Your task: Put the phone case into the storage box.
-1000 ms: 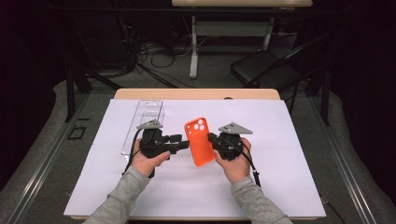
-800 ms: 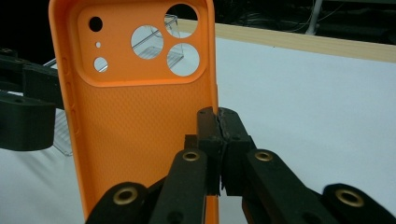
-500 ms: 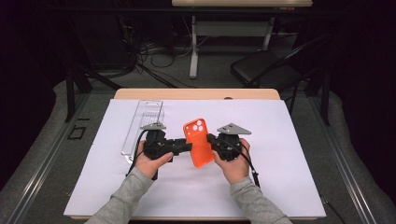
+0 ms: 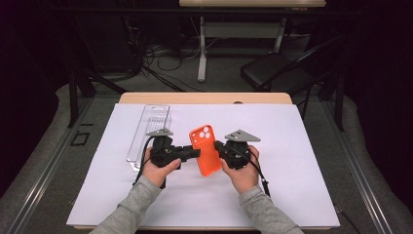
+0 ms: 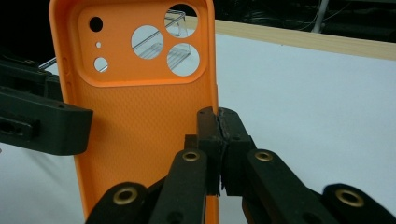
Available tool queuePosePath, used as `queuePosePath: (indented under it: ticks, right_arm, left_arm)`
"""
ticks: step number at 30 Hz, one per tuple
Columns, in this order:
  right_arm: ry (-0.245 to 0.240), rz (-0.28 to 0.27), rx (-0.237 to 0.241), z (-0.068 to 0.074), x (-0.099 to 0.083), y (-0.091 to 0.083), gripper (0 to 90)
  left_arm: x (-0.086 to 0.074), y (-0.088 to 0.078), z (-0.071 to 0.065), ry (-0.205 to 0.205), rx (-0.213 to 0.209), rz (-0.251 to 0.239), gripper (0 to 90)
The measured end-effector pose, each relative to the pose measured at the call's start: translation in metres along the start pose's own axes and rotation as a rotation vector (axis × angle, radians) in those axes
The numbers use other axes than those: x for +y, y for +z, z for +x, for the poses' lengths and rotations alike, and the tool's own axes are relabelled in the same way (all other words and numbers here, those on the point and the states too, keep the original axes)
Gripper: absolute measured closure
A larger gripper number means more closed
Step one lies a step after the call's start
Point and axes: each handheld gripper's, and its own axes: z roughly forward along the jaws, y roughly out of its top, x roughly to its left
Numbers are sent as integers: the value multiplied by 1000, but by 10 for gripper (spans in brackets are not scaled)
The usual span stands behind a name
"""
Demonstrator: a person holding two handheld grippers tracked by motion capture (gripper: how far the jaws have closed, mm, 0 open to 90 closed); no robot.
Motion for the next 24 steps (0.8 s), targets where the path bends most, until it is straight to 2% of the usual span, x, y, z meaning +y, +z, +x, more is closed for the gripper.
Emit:
queuePosePath:
  ticks: [22,24]
  right_arm:
    - [-7,7,21,7,-2,2,886]
    - [-12,9,21,7,-3,2,886]
  left_arm:
    - [-2,1,2,-21,5,-11,721]
    - [-2,0,2,-37,-3,-4,731]
